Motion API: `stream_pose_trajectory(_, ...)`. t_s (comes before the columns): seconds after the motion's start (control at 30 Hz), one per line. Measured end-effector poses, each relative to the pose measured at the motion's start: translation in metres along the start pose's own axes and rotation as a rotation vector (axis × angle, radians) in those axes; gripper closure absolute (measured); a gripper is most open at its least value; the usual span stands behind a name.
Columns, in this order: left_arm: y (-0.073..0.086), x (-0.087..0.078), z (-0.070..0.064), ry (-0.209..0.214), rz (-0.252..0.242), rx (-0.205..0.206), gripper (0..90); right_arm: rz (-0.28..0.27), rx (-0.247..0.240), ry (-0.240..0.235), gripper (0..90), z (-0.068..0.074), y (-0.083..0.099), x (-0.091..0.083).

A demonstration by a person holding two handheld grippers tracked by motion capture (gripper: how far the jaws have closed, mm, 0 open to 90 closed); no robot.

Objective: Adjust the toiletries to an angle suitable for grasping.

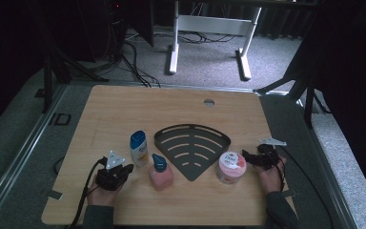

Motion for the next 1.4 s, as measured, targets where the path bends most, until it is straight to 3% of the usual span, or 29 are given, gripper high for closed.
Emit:
stream_pose_trajectory(0.23,-0.004,0.005,-0.005,0.014,-0.002,0.012,90.0,0.000,0.002,0.000,20.4,0.000,0.000,0.000)
stream_pose_trajectory(0.5,-0.009,0.015,-0.001,-0.022,0.018,0.026,90.0,0.000,0.002,0.000,20.4,0.001,0.000,0.000)
stream_pose_trajectory(1.03,-0.016,0.035,0.026,-0.093,0.057,-0.020,90.0,0.000,0.001,0.000,20.4,0.001,-0.001,0.001)
stream_pose_trajectory(1.4,-0.026,0.050,0.031,-0.088,0.062,-0.017,90.0,0.000,0.002,0.000,20.3,0.001,-0.001,0.001)
Point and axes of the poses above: each handheld gripper's, and its own axes: x roughly forward along the jaws, y roughly out of its underside, z roughly to its left, the point moved 5 cm from there along x, roughly forward along the jaws
